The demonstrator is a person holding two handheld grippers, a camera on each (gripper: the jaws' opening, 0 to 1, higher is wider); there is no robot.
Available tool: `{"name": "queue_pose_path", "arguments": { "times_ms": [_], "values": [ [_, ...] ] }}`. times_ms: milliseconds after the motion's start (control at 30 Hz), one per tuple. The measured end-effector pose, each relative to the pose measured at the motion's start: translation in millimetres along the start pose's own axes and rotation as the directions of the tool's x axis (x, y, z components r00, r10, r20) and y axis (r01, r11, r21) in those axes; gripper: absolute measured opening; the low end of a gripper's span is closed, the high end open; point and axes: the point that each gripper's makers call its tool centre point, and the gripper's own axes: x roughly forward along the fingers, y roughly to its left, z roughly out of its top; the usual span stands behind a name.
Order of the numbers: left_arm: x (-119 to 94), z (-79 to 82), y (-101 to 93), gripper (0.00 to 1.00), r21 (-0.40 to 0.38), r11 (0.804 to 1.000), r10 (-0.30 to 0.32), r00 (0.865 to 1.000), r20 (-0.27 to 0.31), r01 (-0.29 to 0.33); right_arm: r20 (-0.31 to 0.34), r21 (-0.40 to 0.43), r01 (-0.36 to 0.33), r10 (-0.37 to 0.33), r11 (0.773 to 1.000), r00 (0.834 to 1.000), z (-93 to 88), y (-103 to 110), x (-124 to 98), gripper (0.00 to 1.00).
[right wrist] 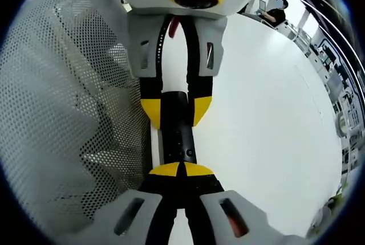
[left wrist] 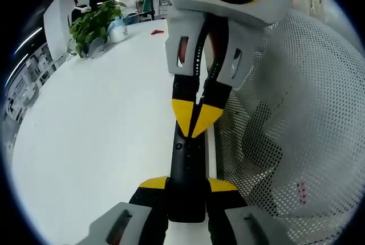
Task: Press the specified remote control buttons in sequence, fully releasing each button before pressing the next.
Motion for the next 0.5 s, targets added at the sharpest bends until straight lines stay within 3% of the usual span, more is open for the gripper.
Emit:
{"name": "queue_pose_path", "arguments": {
  "times_ms": [200,300,500],
  "values": [
    [0.1,-0.1,-0.1,0.24,0.003,1.0,-0.001,1.0,-0.002,0.001,0.007,-0.052,0.012,-0.012,0.999,1.0,0.1,2.1,-0.4,0.0],
    [-0.2,0.2,-0.3,0.24,0.002,1.0,0.0,1.0,-0.002,0.0,-0.004,-0.178,0.028,-0.029,0.984,1.0,2.0,2.5,-0.7,0.0],
    [0.0,-0.2,0.2,0.24,-0.003,1.0,-0.001,1.0,-0.001,0.001,-0.002,-0.267,0.02,-0.021,0.963,1.0,6.2,11.3,0.2,0.0]
  ]
}}
